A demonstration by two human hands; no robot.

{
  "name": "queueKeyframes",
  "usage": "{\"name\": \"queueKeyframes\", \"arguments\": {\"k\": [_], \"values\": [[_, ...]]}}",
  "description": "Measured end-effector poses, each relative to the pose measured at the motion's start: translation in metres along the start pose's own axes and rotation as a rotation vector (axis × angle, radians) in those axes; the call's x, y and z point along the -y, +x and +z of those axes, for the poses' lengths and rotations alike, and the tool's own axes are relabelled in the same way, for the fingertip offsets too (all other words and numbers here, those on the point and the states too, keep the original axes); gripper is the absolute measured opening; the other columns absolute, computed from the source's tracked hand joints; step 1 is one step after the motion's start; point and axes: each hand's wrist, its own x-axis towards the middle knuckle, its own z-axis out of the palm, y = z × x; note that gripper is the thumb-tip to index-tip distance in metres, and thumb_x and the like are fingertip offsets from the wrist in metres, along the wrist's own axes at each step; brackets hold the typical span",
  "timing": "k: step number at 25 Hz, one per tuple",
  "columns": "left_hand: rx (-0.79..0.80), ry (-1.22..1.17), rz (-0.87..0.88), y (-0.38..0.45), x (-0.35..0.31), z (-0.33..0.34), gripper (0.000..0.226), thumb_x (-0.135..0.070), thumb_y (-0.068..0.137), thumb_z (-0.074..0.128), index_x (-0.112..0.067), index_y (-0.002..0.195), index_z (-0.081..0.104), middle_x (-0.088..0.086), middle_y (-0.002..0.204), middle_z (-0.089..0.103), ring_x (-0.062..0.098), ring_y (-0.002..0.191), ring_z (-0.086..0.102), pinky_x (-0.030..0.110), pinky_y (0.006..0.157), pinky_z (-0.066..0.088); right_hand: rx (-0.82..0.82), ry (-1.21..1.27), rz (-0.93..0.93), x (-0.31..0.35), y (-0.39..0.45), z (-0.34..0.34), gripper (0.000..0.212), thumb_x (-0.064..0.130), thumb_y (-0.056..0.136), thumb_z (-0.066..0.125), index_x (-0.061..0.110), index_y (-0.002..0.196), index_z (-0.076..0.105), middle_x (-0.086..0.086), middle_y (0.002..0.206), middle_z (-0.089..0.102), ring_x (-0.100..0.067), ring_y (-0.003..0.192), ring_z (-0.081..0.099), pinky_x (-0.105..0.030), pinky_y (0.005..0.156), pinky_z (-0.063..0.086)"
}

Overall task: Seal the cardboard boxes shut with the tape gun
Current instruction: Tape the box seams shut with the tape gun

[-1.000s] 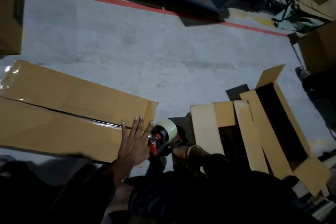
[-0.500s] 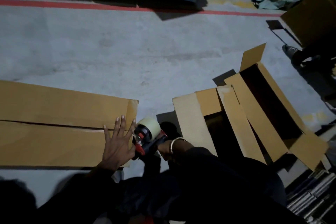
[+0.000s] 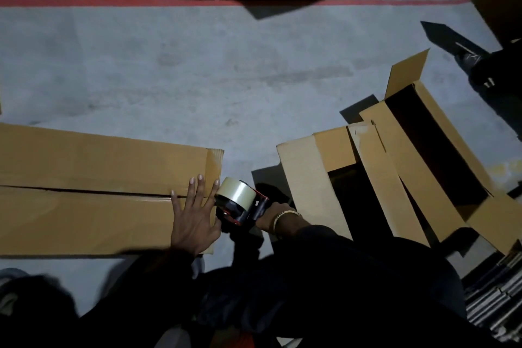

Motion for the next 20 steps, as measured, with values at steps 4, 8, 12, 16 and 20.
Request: {"name": "queueKeyframes", "arguments": {"k": [4,8,12,16,20], "values": [[0.028,-0.016,0.008,-0.001,0.001,-0.004,0.091,-0.061,0.088,0.037,-0.026,0.167,0.011,0.014,0.174,0.002,0.033,0.161,0.001,0.076,0.118,0.005,-0.032,-0.010,-0.004,-0.012,-0.019,-0.009,0.067,0.048,0.081,0.066,0.011,0.136,0.059,-0.016,0.135,0.061,-0.036,0.122,0.061,-0.037,0.097,0.053],[0.024,-0.017,0.009,0.000,0.004,-0.004,0.093,-0.061,0.088,0.040,-0.027,0.168,0.008,0.013,0.174,-0.002,0.032,0.161,-0.003,0.076,0.119,0.006,0.009,-0.060,-0.014,-0.020,-0.016,-0.018,0.070,0.050,0.077,0.059,0.013,0.136,0.060,-0.017,0.136,0.061,-0.036,0.121,0.061,-0.037,0.096,0.051],[0.058,-0.053,0.017,0.003,0.008,-0.002,0.102,-0.061,0.084,0.049,-0.027,0.168,0.002,0.009,0.174,-0.009,0.029,0.161,-0.009,0.076,0.119,0.004,-0.019,-0.176,-0.077,-0.008,0.016,-0.014,0.067,0.058,0.073,0.054,0.023,0.130,0.066,-0.011,0.130,0.068,-0.033,0.118,0.065,-0.037,0.094,0.055],[0.058,-0.024,-0.002,0.004,0.013,0.005,0.111,-0.062,0.078,0.048,-0.030,0.166,-0.011,0.005,0.173,-0.019,0.026,0.160,-0.017,0.073,0.120,-0.003,0.049,-0.222,-0.009,-0.024,0.055,0.021,0.083,0.066,0.063,0.074,0.036,0.139,0.059,-0.001,0.138,0.065,-0.023,0.126,0.062,-0.036,0.101,0.053],[0.035,-0.013,-0.019,0.002,0.009,0.005,0.109,-0.060,0.079,0.052,-0.028,0.167,-0.004,0.007,0.174,-0.012,0.027,0.161,-0.010,0.072,0.121,0.002,0.026,-0.112,0.051,-0.009,0.036,0.009,0.064,0.050,0.085,0.065,0.021,0.142,0.058,-0.014,0.140,0.062,-0.032,0.127,0.060,-0.034,0.099,0.050]]}}
